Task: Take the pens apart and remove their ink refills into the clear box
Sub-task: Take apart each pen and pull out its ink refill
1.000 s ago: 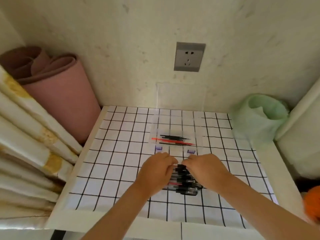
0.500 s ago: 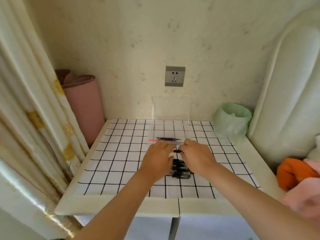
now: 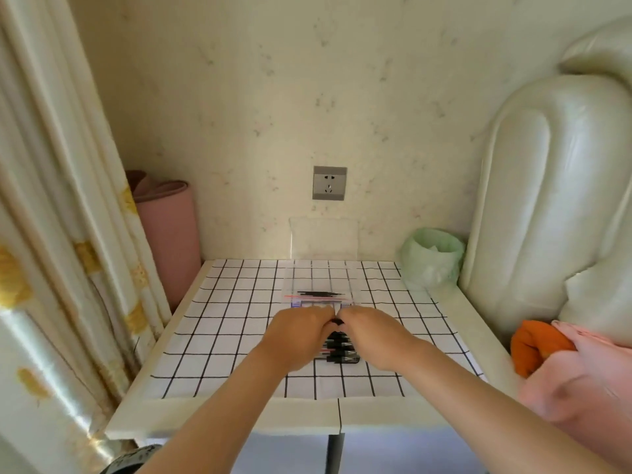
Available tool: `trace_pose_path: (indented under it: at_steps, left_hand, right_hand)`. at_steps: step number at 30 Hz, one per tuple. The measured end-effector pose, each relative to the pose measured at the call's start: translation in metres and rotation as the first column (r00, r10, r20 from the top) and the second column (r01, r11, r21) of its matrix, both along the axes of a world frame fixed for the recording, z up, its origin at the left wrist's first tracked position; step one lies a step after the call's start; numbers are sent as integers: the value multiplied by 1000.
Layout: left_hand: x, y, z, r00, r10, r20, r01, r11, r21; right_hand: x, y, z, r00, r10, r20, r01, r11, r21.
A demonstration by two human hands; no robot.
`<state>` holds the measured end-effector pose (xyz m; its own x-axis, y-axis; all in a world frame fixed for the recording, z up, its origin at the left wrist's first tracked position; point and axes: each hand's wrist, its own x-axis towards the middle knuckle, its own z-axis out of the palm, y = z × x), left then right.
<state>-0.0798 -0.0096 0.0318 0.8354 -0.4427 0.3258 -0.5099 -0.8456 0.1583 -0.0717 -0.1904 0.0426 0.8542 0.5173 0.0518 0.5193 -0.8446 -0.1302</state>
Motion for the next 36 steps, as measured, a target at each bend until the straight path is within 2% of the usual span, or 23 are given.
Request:
trace_pose_path:
  at_steps: [4, 9, 14, 17, 19, 22, 27, 36]
  left_hand:
    - [10, -12, -12, 999, -21, -49, 22, 1000, 13]
    - [24, -25, -21, 994, -10, -108, 14, 999, 38]
    - [41, -30, -28, 995, -17, -94, 26, 995, 98]
    - [55, -23, -34, 996, -9, -91, 14, 998, 58]
    - [64, -15, -39, 997, 15, -82, -11, 999, 43]
    - [74, -3, -48, 994, 49, -95, -47, 999, 26]
    - [91, 5, -51, 960, 73, -272, -79, 997, -13]
    - [105, -1, -43, 966, 46, -253, -39, 999, 33]
  right_hand:
    - [12, -15, -12, 994, -17, -104, 23, 998, 63]
    - [28, -30, -30, 993, 38, -113, -25, 993, 117]
    - [46, -45, -40, 994, 45, -104, -27, 986, 164]
    - [61, -42, -37, 991, 64, -117, -38, 977, 209]
    - [69, -41, -39, 987, 10, -162, 27, 975, 221]
    - [82, -42, -46, 962, -69, -264, 120, 976, 181]
    - [101, -51, -56, 951, -110, -287, 160, 974, 158]
    - [102, -64, -62, 940, -195, -278, 234, 966, 113]
